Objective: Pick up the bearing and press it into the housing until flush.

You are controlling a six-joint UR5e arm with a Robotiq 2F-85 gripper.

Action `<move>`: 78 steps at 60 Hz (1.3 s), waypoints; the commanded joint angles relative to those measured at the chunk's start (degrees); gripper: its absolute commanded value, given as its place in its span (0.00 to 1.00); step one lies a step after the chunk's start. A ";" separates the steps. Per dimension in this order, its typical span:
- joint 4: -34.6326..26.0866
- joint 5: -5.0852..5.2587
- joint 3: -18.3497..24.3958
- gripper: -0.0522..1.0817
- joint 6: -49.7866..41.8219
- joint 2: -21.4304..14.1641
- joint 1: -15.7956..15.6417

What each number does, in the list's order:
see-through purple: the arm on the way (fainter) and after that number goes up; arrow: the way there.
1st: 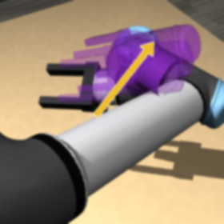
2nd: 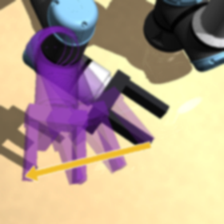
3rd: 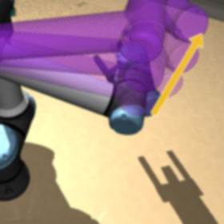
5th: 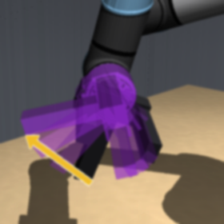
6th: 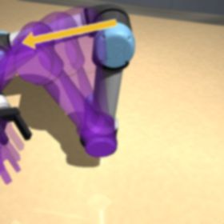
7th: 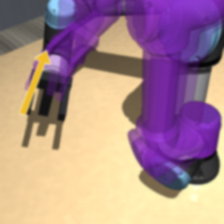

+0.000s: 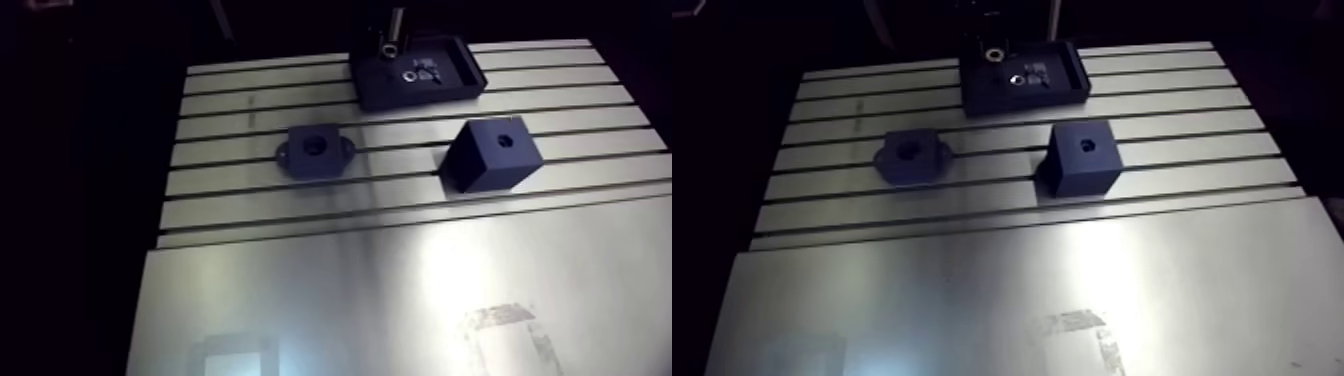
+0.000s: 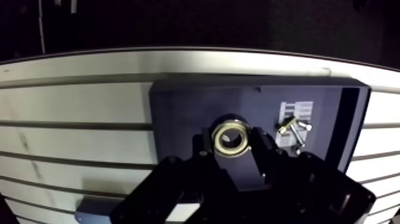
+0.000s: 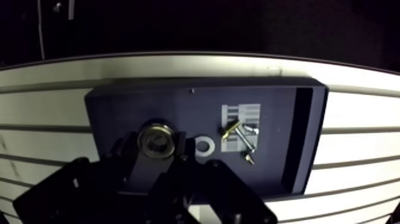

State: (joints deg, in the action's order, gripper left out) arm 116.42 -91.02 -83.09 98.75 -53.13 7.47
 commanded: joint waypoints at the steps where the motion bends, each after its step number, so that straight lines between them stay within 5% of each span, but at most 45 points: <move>1: -0.51 0.01 -0.76 0.57 0.00 -3.13 -0.08; 30: -7.21 0.18 -3.58 0.57 -0.01 -15.15 -0.34; 54: -9.34 0.36 -9.64 0.57 -2.11 -23.69 -4.52; 78: -4.31 0.36 -17.55 0.57 -2.64 -25.84 -7.37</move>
State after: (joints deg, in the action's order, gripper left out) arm 108.41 -90.70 -95.38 96.74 -77.34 2.19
